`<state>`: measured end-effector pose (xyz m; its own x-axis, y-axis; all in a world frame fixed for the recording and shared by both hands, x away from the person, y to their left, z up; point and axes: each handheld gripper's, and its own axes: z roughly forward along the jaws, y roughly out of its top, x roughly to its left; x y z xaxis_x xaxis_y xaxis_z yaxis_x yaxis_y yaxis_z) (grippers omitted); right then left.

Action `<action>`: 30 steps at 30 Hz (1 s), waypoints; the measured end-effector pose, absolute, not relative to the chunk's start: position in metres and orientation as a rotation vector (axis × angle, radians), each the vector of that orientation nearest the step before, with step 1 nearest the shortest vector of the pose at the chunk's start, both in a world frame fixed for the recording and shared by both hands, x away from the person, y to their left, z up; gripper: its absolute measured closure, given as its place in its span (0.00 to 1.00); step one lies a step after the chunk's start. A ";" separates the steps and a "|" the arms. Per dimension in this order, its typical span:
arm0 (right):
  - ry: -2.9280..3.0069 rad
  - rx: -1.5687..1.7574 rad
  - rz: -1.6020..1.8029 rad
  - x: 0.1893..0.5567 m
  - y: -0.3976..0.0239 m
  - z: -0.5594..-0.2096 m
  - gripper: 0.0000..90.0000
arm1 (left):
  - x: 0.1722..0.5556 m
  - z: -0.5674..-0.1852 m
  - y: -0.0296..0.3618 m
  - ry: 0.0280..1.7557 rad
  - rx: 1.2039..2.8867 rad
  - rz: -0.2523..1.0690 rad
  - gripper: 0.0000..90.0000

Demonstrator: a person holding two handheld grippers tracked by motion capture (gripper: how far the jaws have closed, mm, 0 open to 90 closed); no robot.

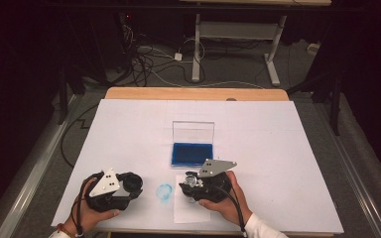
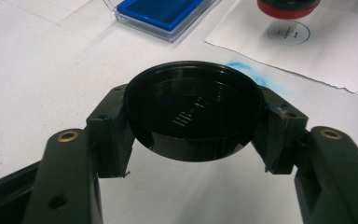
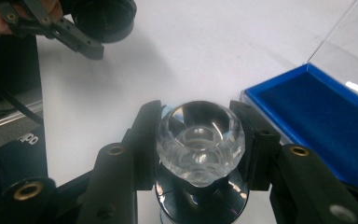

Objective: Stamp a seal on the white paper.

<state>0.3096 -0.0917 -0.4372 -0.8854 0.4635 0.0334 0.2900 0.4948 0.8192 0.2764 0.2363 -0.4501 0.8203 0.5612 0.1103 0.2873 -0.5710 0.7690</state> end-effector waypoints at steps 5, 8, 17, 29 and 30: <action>2.558 0.657 1.337 0.307 -0.091 -0.441 0.63 | 0.276 -0.450 0.236 0.619 2.206 0.439 0.41; 2.570 0.661 1.327 0.304 -0.091 -0.444 0.63 | 0.276 -0.450 0.236 0.617 2.209 0.438 0.41; 2.603 0.665 1.292 0.302 -0.090 -0.452 0.63 | 0.276 -0.450 0.236 0.614 2.210 0.439 0.41; 2.608 0.671 1.289 0.304 -0.090 -0.454 0.63 | 0.277 -0.450 0.236 0.612 2.212 0.437 0.41; 2.610 0.671 1.289 0.304 -0.090 -0.454 0.63 | 0.277 -0.450 0.236 0.612 2.213 0.437 0.41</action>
